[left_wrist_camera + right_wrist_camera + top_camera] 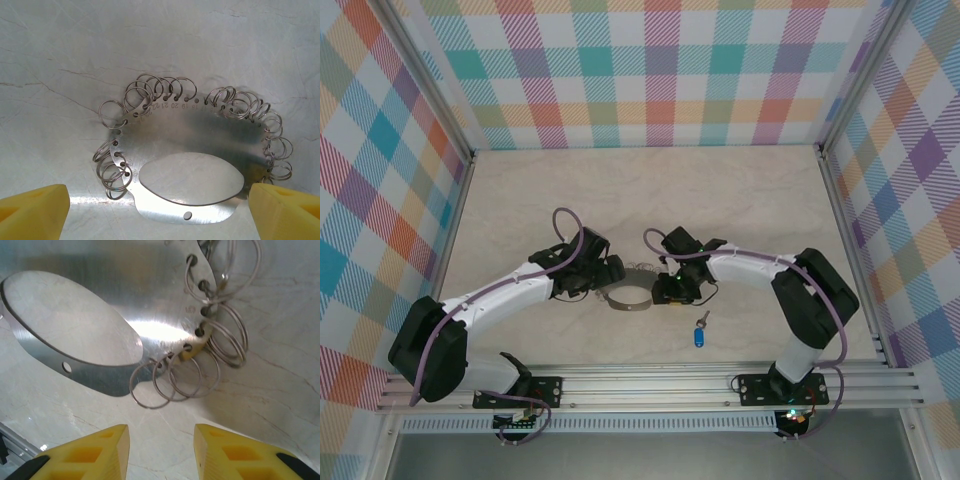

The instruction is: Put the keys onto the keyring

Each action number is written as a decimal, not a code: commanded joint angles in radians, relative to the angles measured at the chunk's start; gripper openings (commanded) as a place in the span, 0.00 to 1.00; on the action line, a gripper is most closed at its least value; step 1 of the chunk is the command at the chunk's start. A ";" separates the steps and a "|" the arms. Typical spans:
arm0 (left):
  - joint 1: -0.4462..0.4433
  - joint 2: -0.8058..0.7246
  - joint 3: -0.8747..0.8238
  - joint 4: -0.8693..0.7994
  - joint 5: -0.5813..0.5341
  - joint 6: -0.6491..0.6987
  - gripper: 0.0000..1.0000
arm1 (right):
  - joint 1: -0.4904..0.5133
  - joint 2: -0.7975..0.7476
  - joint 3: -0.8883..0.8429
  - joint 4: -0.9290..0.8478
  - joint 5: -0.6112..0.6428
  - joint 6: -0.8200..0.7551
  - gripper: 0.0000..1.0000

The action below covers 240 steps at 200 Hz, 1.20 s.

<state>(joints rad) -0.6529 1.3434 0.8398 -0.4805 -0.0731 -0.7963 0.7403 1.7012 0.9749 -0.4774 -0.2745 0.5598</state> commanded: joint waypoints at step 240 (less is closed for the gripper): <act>0.002 0.010 0.004 -0.021 -0.009 -0.007 0.93 | 0.034 0.024 0.057 -0.045 0.025 -0.067 0.39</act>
<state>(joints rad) -0.6529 1.3445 0.8398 -0.4801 -0.0727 -0.7963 0.7654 1.7252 1.0378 -0.5030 -0.2466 0.5072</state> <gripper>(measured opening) 0.932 0.392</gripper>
